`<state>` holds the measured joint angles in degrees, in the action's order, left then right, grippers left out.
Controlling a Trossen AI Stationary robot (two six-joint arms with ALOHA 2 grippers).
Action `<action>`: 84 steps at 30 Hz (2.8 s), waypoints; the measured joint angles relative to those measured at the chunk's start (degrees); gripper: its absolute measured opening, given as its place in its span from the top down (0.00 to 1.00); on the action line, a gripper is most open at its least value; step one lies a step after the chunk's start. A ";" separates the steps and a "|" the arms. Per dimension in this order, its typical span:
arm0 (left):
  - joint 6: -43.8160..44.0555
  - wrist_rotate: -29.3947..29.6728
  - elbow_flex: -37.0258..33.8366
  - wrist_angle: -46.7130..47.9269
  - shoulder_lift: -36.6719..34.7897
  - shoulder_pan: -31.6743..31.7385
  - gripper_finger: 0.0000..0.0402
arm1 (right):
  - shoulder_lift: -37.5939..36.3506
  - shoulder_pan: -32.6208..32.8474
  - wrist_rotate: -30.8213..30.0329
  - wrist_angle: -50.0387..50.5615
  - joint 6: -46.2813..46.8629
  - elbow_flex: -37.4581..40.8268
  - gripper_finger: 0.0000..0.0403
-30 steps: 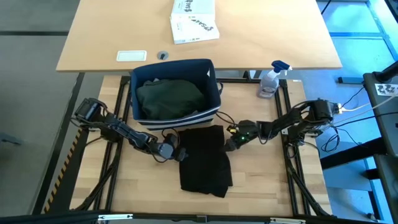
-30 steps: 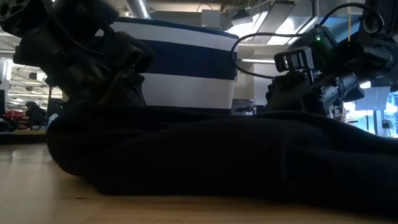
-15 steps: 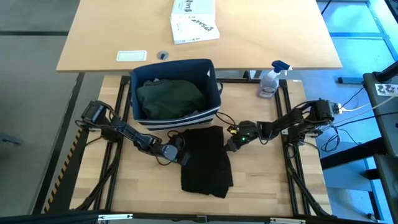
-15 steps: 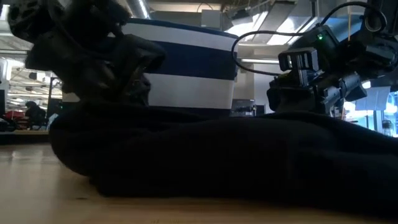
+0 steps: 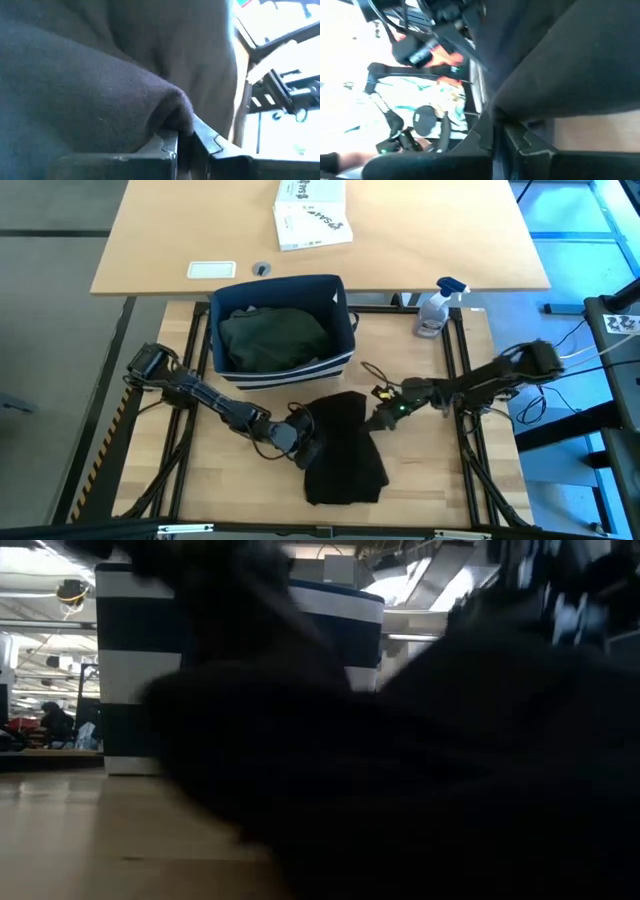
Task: Fold Laundry from Bin
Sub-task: Put the folded black shirt into the blue bin
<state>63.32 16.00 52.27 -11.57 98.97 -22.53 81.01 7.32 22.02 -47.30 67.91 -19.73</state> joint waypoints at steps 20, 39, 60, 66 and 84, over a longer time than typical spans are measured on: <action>-17.38 16.37 40.49 47.67 -3.15 -2.28 0.98 | -30.80 2.58 -11.26 62.65 -19.48 -31.92 1.00; -29.81 34.06 75.20 83.41 -3.25 2.19 0.98 | -10.05 -19.15 3.27 71.35 -37.42 -65.29 1.00; -31.16 35.54 79.65 100.45 -7.56 13.74 0.98 | 10.88 -31.50 15.30 69.35 -41.34 -84.41 1.00; -31.51 36.12 79.67 100.54 -9.83 14.09 0.98 | 10.86 -32.67 15.63 69.55 -41.33 -86.88 1.00; -30.48 29.05 78.06 101.68 -10.11 20.11 0.98 | 18.34 -33.17 15.09 71.39 -42.72 -86.77 1.00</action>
<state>32.84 45.05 130.34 90.10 88.86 -2.42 99.35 -25.85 37.11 24.08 25.19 -106.50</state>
